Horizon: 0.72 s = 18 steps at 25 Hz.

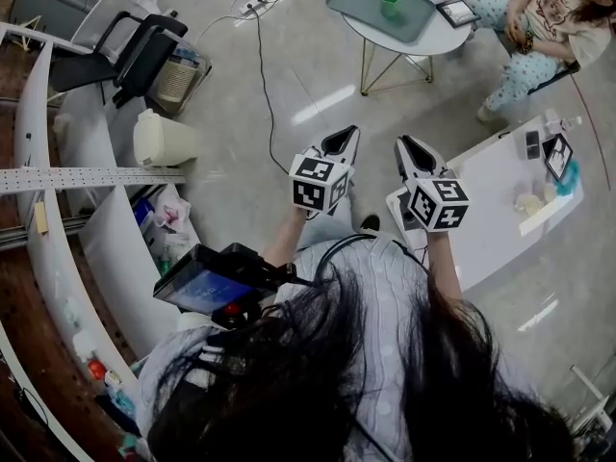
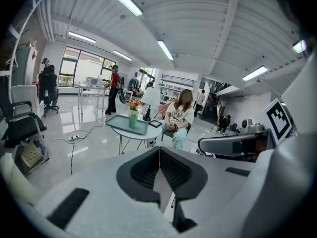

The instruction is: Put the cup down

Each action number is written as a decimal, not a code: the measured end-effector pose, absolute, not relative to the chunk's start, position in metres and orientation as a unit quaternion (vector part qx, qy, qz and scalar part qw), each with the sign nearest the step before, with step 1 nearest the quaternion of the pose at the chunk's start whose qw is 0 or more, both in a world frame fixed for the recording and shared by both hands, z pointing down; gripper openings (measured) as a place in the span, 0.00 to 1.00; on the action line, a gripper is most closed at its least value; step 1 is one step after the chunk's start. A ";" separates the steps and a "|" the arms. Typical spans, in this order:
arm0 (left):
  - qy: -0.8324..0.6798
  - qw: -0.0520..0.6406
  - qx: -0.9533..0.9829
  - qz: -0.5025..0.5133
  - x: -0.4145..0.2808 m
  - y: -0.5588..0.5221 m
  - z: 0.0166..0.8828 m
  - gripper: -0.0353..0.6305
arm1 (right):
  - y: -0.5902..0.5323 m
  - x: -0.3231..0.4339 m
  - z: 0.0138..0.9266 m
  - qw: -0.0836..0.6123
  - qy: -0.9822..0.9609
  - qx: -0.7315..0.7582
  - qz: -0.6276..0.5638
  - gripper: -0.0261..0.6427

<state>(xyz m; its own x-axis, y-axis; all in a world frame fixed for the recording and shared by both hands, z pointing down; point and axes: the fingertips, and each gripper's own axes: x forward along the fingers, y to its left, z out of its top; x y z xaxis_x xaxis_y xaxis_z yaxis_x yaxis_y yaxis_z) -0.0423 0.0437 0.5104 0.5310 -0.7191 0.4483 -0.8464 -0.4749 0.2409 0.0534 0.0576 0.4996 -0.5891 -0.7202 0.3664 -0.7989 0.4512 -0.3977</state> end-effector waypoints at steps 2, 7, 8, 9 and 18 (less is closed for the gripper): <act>-0.464 0.218 0.847 0.142 -0.037 0.060 0.510 0.08 | 0.074 0.060 0.500 0.071 -0.850 0.447 0.270 0.14; -0.465 0.215 0.847 0.144 -0.030 0.099 0.509 0.08 | 0.111 0.068 0.500 0.066 -0.851 0.445 0.270 0.14; -0.465 0.214 0.847 0.146 -0.029 0.107 0.510 0.08 | 0.117 0.069 0.501 0.066 -0.852 0.445 0.270 0.14; -0.466 0.213 0.846 0.148 -0.029 0.113 0.511 0.08 | 0.122 0.070 0.501 0.065 -0.852 0.444 0.270 0.14; -0.484 0.208 0.837 0.147 -0.044 0.142 0.505 0.08 | 0.147 0.058 0.494 0.062 -0.865 0.424 0.260 0.14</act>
